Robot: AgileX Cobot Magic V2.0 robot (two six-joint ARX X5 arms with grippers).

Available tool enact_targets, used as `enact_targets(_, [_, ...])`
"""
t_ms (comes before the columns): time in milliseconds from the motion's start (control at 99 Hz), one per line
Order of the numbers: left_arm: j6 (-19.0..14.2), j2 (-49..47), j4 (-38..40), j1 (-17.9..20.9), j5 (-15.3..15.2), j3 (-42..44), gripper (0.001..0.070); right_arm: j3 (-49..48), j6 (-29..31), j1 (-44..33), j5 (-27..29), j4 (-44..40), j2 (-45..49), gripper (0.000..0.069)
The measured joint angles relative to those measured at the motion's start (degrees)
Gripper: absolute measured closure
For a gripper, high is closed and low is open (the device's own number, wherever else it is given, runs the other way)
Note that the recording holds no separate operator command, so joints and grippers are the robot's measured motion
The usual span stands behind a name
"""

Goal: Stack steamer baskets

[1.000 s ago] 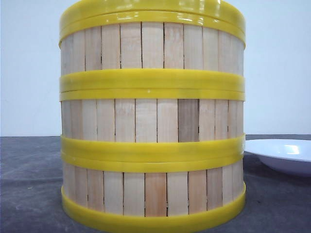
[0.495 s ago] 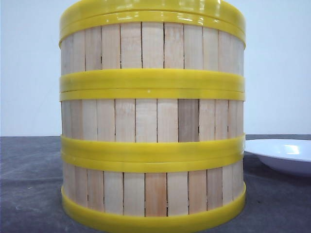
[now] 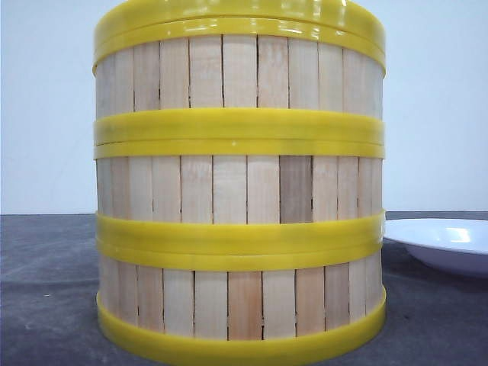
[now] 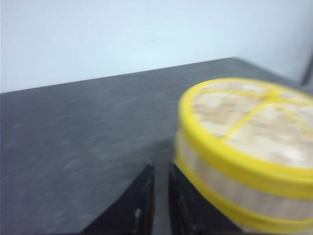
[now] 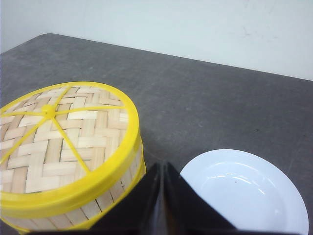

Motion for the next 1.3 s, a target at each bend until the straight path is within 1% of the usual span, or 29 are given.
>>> enact_targets(101, [1.0,-0.9,2.6,5.5,-0.4,-4.7,0.0685,0.0,0.0,0.0,0.0,0.0,0.0,0.0684])
enact_targets(192, [1.6,-2.9,6.6,10.3,-0.5,-9.8,0.0685,0.0,0.0,0.0,0.0,0.0,0.0,0.0684])
enact_targets(243, [2.1,-4.2,9.4,12.6,-1.1,-12.9,0.0685,0.0,0.0,0.0,0.0,0.0,0.0,0.0684])
enact_targets(354, [2.5,-7.3,15.8,16.7,-3.2,-20.2,0.0685,0.0,0.0,0.0,0.0,0.0,0.0,0.0684])
enact_targets(424, [2.5,-8.8,18.3,18.3,-4.3,-24.0,0.0685,0.0,0.0,0.0,0.0,0.0,0.0,0.0684])
enact_targets(485, [2.6,-9.8,19.0,19.2,-4.7,-26.6,0.0685,0.0,0.0,0.0,0.0,0.0,0.0,0.0684])
enact_targets(647, [2.4,-11.5,20.6,21.0,-7.2,-32.1,0.0685,0.0,0.0,0.0,0.0,0.0,0.0,0.0684])
enact_targets(738, [0.9,-12.2,22.2,21.8,-9.1,-34.4,0.0685,0.0,0.0,0.0,0.0,0.0,0.0,0.0684])
enact_targets(889, [-0.6,-12.7,25.1,22.1,-9.5,-35.5,0.0685,0.0,0.0,0.0,0.0,0.1,0.0,0.0684])
enact_targets(1000, [-0.7,-12.7,25.1,22.1,-10.0,-35.5,0.0685,0.0,0.0,0.0,0.0,0.1,0.0,0.0684])
enact_targets(1303, [-0.8,-12.7,25.1,22.1,-10.1,-35.5,0.0685,0.0,0.0,0.0,0.0,0.1,0.0,0.0684])
